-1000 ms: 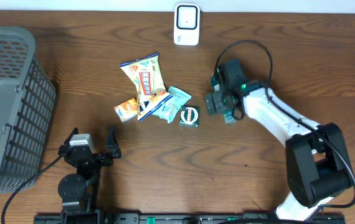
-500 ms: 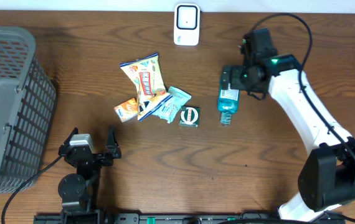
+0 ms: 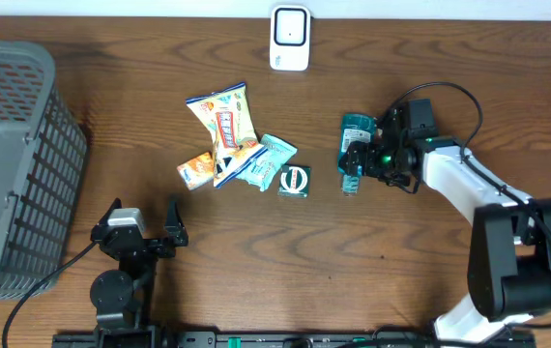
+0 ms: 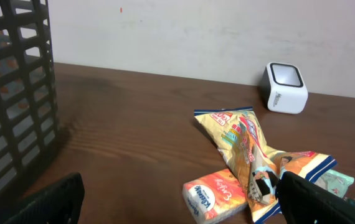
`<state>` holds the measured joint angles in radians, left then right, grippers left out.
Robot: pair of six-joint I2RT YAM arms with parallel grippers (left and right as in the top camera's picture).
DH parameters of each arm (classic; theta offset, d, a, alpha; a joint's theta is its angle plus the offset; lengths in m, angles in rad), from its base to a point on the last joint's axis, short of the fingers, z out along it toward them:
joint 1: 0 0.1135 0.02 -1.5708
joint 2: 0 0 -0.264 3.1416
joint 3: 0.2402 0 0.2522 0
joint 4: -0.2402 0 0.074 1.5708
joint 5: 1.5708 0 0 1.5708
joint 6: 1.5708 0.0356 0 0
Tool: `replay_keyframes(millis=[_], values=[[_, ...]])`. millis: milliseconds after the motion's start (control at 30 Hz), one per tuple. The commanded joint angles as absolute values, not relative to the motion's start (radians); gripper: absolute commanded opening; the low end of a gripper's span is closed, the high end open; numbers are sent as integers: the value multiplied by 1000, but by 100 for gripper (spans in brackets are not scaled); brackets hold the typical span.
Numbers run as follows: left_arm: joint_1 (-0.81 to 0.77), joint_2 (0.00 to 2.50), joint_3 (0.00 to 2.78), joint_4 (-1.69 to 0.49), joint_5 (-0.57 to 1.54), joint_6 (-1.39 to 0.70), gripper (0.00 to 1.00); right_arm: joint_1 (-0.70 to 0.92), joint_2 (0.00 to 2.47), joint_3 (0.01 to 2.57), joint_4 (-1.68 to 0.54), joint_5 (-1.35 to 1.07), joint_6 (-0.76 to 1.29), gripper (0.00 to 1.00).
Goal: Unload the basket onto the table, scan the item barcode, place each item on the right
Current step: 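Lift the teal bottle and rotate it in the right gripper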
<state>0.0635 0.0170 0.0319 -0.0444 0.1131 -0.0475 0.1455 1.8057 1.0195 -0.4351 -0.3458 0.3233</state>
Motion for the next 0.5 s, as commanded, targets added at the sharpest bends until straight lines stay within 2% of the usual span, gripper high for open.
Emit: replay_keyframes(millis=[0, 33, 100, 300, 467], values=[[61, 12, 5, -61, 115, -35, 97, 155, 1892, 1003, -408, -348, 341, 91], [61, 12, 5, -61, 115, -35, 98, 156, 1908, 1004, -406, -359, 344, 89], [61, 12, 5, -61, 115, -35, 98, 166, 1952, 1004, -404, -376, 344, 77], [61, 12, 5, -61, 115, -35, 98, 173, 1980, 1006, -381, -369, 320, 49], [61, 12, 5, -61, 115, -35, 98, 171, 1967, 1034, -387, -368, 275, 39]])
